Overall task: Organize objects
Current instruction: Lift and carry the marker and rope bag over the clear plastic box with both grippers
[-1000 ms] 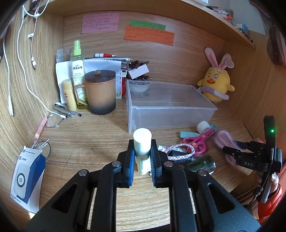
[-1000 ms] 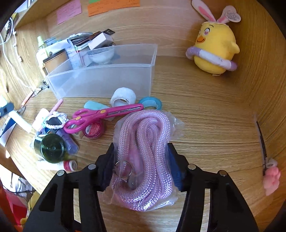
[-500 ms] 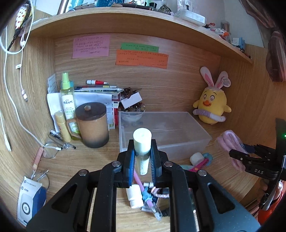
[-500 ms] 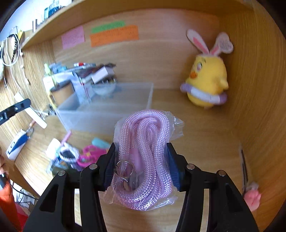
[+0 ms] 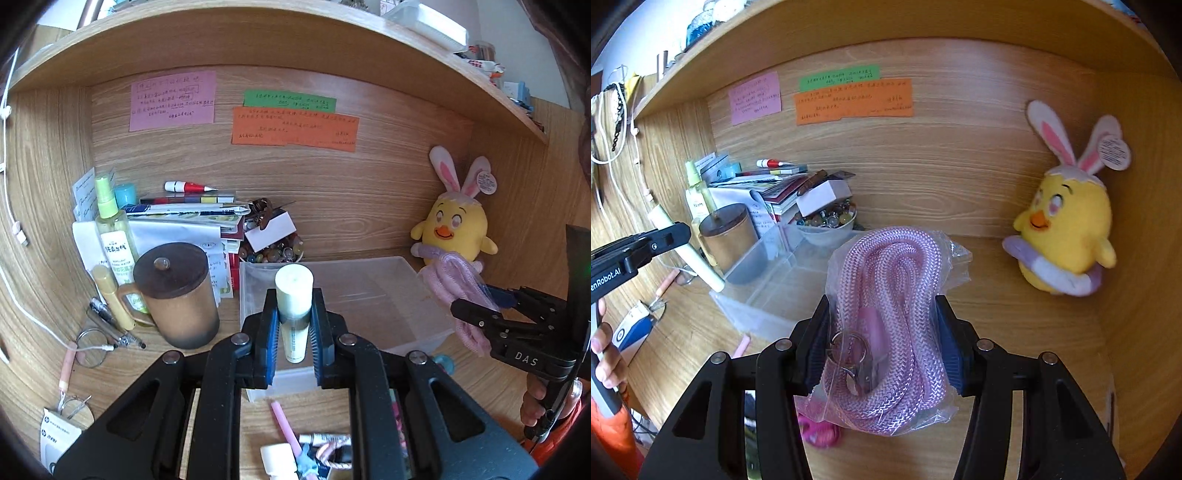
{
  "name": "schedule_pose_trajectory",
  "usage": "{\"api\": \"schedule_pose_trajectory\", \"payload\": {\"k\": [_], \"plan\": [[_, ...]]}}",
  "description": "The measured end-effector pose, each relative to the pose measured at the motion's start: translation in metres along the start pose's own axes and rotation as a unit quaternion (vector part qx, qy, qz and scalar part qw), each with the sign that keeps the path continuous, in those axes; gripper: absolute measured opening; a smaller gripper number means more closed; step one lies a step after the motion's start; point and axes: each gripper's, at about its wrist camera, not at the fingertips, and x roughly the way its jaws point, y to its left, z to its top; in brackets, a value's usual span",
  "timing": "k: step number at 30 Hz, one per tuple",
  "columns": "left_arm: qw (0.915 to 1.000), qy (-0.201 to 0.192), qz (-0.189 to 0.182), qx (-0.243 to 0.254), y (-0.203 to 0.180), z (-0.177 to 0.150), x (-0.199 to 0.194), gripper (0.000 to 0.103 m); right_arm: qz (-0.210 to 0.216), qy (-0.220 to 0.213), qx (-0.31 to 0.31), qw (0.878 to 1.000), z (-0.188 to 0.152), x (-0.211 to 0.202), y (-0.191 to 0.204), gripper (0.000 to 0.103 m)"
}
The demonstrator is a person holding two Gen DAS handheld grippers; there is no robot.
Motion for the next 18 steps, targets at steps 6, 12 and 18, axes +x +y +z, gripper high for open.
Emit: {"api": "schedule_pose_trajectory", "payload": {"k": [6,12,18], "plan": [[0.9995,0.029,0.01,-0.01,0.007,0.005,0.036,0.015,0.002,0.026,-0.009,1.0,0.01,0.039,0.003,0.049],[0.997,0.069,0.033,0.008,0.009,-0.001,0.073,0.015,0.005,0.057,-0.014,0.998,0.01,0.075,0.003,0.049],[0.9954,0.083,0.039,0.029,0.001,-0.009,0.091,0.015,0.006,0.068,-0.023,0.997,0.014,0.09,0.005,0.049]]}}
